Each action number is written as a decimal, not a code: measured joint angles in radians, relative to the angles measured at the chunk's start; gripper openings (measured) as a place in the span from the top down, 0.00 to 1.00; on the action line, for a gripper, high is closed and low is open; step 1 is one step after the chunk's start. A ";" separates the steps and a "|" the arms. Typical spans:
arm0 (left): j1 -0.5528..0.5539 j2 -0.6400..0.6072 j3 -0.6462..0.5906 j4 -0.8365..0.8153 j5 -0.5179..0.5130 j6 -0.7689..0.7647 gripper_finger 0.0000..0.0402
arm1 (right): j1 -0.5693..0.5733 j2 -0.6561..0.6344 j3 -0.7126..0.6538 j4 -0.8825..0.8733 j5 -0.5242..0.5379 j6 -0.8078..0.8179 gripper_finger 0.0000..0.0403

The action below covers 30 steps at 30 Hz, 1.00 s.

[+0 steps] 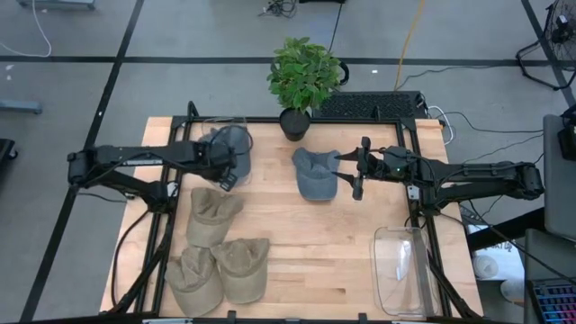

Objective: Pick & Place hat
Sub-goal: Put the right blue cap into the left transparent bin

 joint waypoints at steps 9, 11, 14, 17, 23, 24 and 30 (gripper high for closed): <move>-0.014 0.092 -0.026 -0.084 -0.026 -0.122 0.99 | 0.000 0.000 0.000 0.000 0.000 0.000 0.48; -0.014 0.089 -0.036 -0.111 -0.034 -0.159 0.99 | 0.000 0.000 0.000 0.000 0.000 0.000 0.48; -0.014 0.083 -0.049 -0.169 -0.040 -0.217 0.99 | 0.000 0.000 0.000 -0.001 0.000 0.000 0.48; -0.014 0.083 -0.066 -0.203 -0.053 -0.253 0.98 | 0.000 0.000 0.000 0.000 0.000 0.000 0.48; -0.013 0.081 -0.069 -0.169 -0.115 -0.256 0.97 | 0.000 0.000 0.000 0.000 0.000 -0.001 0.48; -0.013 0.080 -0.069 -0.164 -0.116 -0.247 0.96 | 0.000 0.000 0.000 0.000 0.000 -0.001 0.48; -0.012 0.074 -0.025 -0.163 -0.162 -0.184 0.90 | 0.000 0.000 0.000 0.000 0.000 -0.003 0.48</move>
